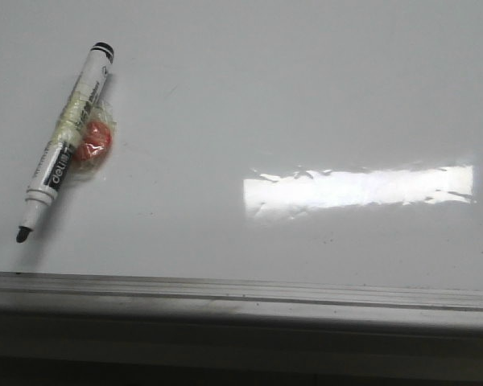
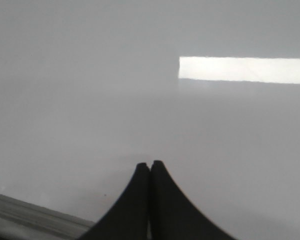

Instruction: Write number 0 on whiteboard

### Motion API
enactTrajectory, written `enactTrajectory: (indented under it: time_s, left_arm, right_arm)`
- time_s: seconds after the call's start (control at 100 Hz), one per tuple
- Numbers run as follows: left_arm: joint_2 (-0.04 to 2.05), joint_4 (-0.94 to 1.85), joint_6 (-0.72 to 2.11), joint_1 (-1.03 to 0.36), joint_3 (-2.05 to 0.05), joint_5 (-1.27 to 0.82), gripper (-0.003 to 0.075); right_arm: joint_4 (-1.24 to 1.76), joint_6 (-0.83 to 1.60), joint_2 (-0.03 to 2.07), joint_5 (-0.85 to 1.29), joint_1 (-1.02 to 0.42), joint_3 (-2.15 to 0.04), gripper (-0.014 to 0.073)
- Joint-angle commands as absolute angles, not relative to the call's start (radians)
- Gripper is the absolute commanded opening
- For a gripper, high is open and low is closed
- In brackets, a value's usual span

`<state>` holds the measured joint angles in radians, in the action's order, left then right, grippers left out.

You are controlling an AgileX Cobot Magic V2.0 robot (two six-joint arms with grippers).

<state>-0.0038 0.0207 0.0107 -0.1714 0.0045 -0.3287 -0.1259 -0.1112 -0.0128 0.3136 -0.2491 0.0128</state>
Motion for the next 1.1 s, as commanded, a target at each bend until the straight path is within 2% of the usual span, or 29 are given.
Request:
enactTrajectory:
  time_s: [0.0, 0.93, 1.0, 1.09]
  left_arm:
    - [-0.032, 0.024, 0.000, -0.170, 0.036, -0.280, -0.0020]
    - [-0.032, 0.022, 0.000, -0.170, 0.036, -0.264, -0.0020]
    - [-0.032, 0.116, 0.000, -0.170, 0.036, -0.249, -0.0020]
    - [-0.032, 0.391, 0.000, -0.170, 0.036, -0.197, -0.0020]
  right_arm:
    - [-0.136, -0.101, -0.029, 0.285, -0.244, 0.025, -0.0071]
    - [-0.168, -0.101, -0.029, 0.254, -0.244, 0.025, -0.0071]
    - [-0.170, -0.101, -0.029, 0.210, -0.244, 0.025, -0.0071]
    - [-0.106, -0.101, -0.029, 0.102, -0.244, 0.025, -0.0071]
